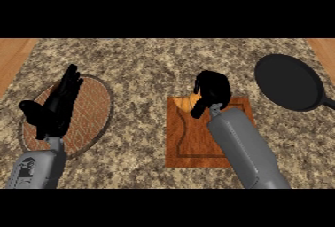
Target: Pick the croissant from the cutting board and place it in the pan
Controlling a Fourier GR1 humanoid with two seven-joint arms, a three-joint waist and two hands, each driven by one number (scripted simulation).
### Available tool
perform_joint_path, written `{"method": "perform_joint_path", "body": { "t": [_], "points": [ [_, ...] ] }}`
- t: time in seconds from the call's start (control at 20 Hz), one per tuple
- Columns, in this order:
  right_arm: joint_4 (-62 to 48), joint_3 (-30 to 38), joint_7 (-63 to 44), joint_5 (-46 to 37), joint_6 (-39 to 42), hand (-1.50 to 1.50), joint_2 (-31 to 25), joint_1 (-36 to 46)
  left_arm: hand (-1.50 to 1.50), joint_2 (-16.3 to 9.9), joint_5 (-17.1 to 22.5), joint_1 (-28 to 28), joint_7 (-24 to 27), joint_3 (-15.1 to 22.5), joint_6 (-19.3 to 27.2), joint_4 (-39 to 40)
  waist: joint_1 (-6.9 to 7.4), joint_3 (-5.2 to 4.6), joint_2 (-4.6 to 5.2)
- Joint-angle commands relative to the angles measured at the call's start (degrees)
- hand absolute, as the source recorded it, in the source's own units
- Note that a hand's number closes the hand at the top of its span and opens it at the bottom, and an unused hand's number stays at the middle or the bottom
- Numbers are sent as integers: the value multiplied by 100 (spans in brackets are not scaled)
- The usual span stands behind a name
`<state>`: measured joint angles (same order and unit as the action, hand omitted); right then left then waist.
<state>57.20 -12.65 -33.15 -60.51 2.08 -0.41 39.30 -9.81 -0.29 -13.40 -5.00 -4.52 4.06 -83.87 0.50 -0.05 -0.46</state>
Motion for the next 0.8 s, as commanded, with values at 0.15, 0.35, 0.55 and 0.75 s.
{"method": "perform_joint_path", "body": {
  "t": [0.15,0.35,0.55,0.75],
  "points": [
    [1438,-411,-1166,-425,-832,150,40,-50,0,-364,208,-96,49,-381,-230,140,-96,3,19],
    [1758,75,-1230,-675,-1067,150,-260,-20,0,-134,125,335,86,-125,-204,-249,-51,6,30],
    [1803,767,-824,-162,-1466,150,-446,134,0,-130,134,92,-237,-178,-78,-370,-30,9,45],
    [1647,1731,-101,741,-1715,150,-1021,134,0,-219,97,44,186,-259,-196,40,-50,9,75]
  ]
}}
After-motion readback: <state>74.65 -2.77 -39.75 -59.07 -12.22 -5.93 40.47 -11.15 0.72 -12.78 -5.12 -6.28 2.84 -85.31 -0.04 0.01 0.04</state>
